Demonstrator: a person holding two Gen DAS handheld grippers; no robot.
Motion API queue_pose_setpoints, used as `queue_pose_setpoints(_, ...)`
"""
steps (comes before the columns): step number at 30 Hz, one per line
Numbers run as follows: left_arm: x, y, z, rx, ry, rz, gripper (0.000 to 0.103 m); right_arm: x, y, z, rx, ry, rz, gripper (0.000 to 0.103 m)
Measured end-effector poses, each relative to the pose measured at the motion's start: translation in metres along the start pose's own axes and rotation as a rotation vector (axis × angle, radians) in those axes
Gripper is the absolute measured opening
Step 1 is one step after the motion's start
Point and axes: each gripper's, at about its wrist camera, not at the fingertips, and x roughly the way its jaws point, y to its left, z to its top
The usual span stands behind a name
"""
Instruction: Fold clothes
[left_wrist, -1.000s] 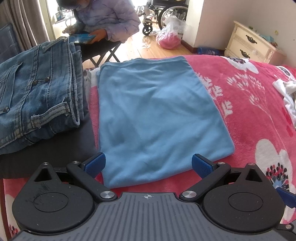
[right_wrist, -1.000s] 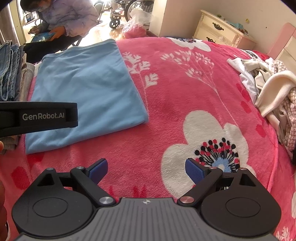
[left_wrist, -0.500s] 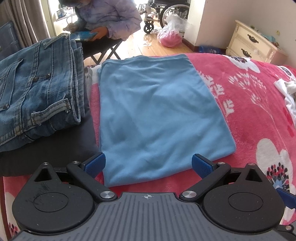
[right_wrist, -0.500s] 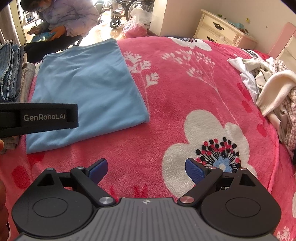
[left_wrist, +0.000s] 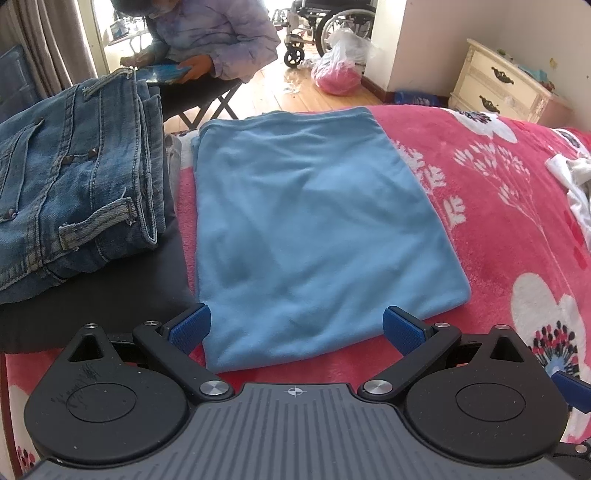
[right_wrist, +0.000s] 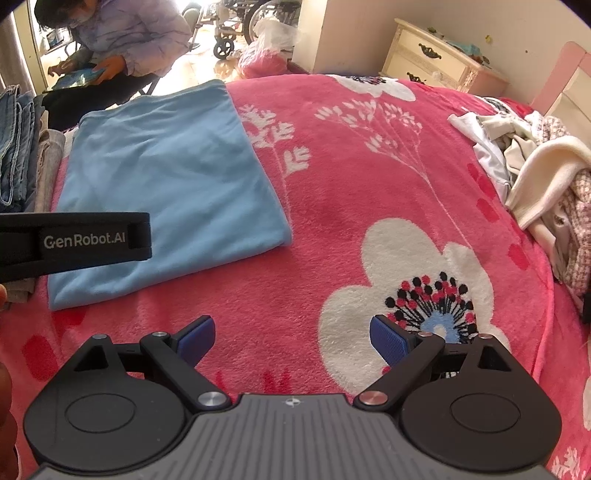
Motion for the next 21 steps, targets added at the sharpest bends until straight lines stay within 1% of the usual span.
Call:
queue_pose_setpoints(5,-0.0035,0.0033,0.0011,-0.015,-0.011,0.004,0.101,-0.0035,-0.0022,-0.0014,0.017,-0.008,0.014,0.094)
queue_pose_setpoints(8,-0.0041,0.004,0.001,-0.015,-0.021,0.009,0.101,-0.0028,0.0002,0.0009,0.006,-0.012,0.015,0.094)
queue_pose_setpoints(16,0.0,0.0025,0.0012,-0.008,-0.018,0.011,0.101,0.0012,0.0046,0.0011,-0.014,-0.01,0.032,0.094)
queue_pose_setpoints(21,0.0002,-0.0012,0.001,-0.003,-0.026,0.005,0.101,0.0011,-0.0031,-0.0004,0.007,-0.018,0.047,0.094)
